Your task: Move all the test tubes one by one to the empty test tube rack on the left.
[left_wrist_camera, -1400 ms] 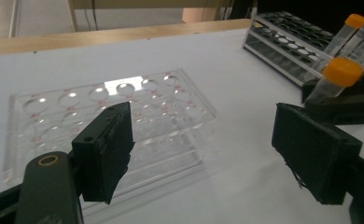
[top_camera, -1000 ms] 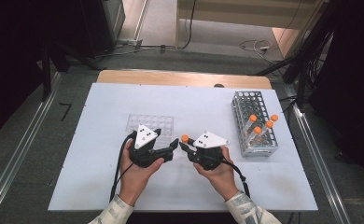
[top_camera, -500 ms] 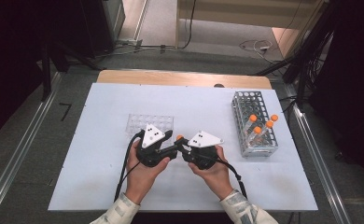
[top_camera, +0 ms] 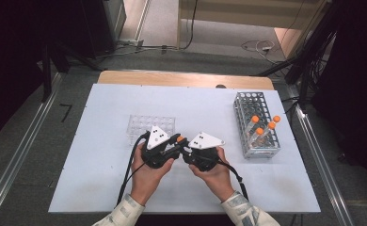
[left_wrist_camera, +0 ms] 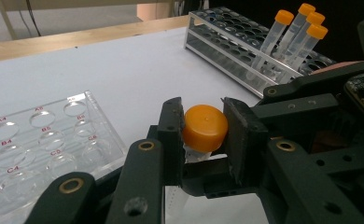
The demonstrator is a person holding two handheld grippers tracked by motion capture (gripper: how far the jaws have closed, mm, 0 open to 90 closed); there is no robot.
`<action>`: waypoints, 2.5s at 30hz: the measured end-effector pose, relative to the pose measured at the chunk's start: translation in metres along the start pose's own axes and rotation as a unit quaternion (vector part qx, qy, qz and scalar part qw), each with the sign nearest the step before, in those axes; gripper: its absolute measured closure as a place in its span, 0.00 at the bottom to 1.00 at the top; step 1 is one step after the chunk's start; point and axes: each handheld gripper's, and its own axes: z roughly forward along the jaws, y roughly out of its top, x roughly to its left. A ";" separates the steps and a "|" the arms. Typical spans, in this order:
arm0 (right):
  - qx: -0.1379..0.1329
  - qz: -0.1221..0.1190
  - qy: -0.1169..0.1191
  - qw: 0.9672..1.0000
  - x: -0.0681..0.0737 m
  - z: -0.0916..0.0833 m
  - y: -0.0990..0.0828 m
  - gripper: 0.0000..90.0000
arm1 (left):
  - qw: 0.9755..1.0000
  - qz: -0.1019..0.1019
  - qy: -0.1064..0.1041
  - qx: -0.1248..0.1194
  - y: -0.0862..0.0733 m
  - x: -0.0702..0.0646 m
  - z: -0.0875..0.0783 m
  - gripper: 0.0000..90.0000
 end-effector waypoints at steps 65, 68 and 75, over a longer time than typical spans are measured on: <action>-0.017 0.042 0.006 0.999 -0.020 -0.024 -0.005 0.29 | 0.997 0.009 0.078 -0.021 0.020 0.054 -0.009 0.78; -0.016 0.041 0.006 0.999 -0.020 -0.024 -0.006 0.29 | 0.996 0.010 0.083 -0.019 0.013 0.054 -0.004 0.78; -0.015 0.039 0.006 0.999 -0.019 -0.023 -0.006 0.29 | 0.996 0.003 0.082 -0.025 0.010 0.055 -0.004 0.78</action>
